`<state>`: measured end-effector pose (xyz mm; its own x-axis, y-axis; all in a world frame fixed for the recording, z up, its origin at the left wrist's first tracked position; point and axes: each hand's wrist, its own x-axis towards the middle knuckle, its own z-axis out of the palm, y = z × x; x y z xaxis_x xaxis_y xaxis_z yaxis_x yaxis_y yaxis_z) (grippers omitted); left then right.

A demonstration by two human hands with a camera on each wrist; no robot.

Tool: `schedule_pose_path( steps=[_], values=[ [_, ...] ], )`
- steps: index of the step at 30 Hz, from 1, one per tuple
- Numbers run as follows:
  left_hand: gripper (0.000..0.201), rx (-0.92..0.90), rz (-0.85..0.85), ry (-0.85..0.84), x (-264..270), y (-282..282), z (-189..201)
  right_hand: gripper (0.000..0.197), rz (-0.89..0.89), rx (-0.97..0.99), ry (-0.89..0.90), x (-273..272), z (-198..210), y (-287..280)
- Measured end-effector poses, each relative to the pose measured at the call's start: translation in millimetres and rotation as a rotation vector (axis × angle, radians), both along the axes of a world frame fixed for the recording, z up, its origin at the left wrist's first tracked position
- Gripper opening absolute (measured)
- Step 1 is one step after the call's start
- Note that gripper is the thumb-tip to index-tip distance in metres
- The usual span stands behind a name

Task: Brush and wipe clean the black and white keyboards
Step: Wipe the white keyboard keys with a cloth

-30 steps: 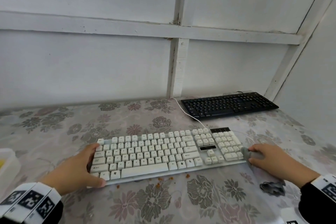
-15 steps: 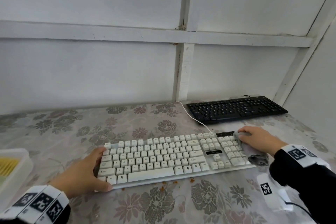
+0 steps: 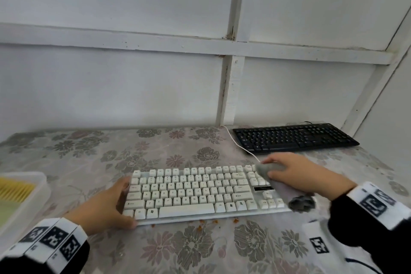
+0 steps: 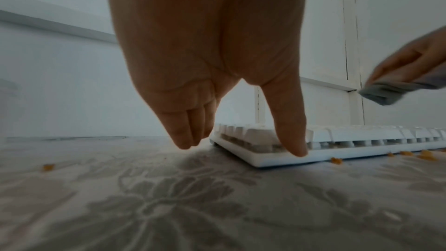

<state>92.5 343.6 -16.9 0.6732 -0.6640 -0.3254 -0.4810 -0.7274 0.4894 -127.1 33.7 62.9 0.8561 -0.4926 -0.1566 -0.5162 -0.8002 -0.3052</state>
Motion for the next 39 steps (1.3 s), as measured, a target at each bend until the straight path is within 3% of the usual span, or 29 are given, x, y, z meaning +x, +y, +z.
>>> schedule_pose_path(
  steps=[6, 10, 14, 17, 24, 32, 36, 39],
  values=[
    [0.124, 0.091, 0.105, -0.059, 4.4, 23.8, -1.9, 0.033, 0.383, 0.114, -0.150, 116.6, -7.7, 104.9],
    [0.127, 0.102, 0.141, -0.083, 4.8, 28.6, -2.5, 0.034, 0.601, 0.038, -0.112, 181.3, -25.2, 167.6],
    [0.124, 0.101, 0.148, -0.083, 7.7, 28.6, -7.0, 0.030, 0.671, -0.101, -0.015, 213.3, -38.7, 202.1],
    [0.118, 0.096, 0.145, -0.104, 5.0, 25.9, -5.3, 0.026, 0.719, -0.262, 0.110, 221.3, -49.2, 210.4],
    [0.110, 0.031, 0.122, -0.113, 10.6, 26.5, -12.6, 0.023, 0.743, -0.238, 0.202, 219.8, -51.0, 220.7],
    [0.118, 0.086, 0.096, -0.113, 12.4, 29.6, -13.9, 0.025, 0.672, -0.085, 0.090, 191.3, -63.2, 232.6],
    [0.132, 0.129, 0.090, -0.064, 22.3, 34.4, -17.2, 0.029, 0.788, -0.105, 0.096, 179.5, -62.3, 233.5],
    [0.146, 0.144, 0.052, 0.021, 27.0, 35.9, -17.4, 0.031, 0.843, 0.001, -0.030, 160.0, -58.4, 223.4]
  ],
)
